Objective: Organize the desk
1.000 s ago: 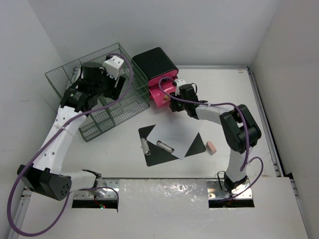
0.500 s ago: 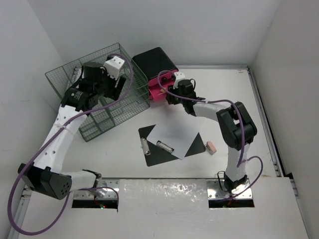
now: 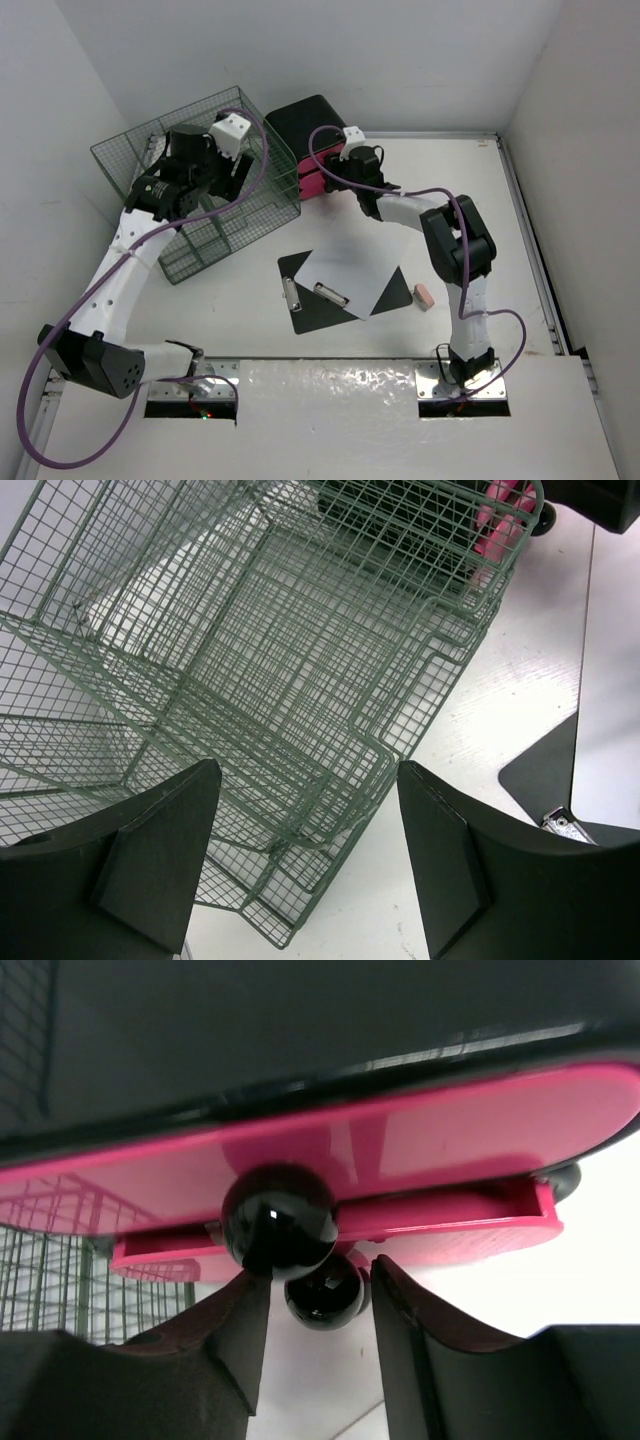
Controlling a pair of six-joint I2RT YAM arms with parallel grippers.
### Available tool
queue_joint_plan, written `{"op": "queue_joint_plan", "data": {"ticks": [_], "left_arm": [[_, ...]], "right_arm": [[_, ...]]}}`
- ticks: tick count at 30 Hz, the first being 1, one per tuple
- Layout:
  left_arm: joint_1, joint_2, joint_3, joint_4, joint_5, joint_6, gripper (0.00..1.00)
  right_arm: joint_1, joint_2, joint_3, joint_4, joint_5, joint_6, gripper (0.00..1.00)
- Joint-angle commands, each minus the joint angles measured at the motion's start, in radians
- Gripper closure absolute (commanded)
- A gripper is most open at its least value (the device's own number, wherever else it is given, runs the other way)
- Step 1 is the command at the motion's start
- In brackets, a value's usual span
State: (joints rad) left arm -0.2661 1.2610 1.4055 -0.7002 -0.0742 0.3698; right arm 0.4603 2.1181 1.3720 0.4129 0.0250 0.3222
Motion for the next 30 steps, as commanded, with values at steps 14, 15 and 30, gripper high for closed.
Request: {"op": "queue_joint_plan", "data": {"ticks": [14, 15, 30], "left_arm": [[0.013, -0.002, 0.016, 0.010, -0.012, 0.012, 0.30], [0.013, 0.000, 0.016, 0.010, -0.013, 0.014, 0.31], [0.013, 0.003, 0.012, 0.016, 0.025, 0.015, 0.30]], "right_arm": [[-0.005, 0.022, -0.010, 0.179, 0.064, 0.018, 0.56], [-0.003, 0.011, -0.019, 0.187, 0.069, 0.009, 0.56], [-0.003, 0.012, -0.136, 0.218, -0.014, 0.054, 0.40]]}}
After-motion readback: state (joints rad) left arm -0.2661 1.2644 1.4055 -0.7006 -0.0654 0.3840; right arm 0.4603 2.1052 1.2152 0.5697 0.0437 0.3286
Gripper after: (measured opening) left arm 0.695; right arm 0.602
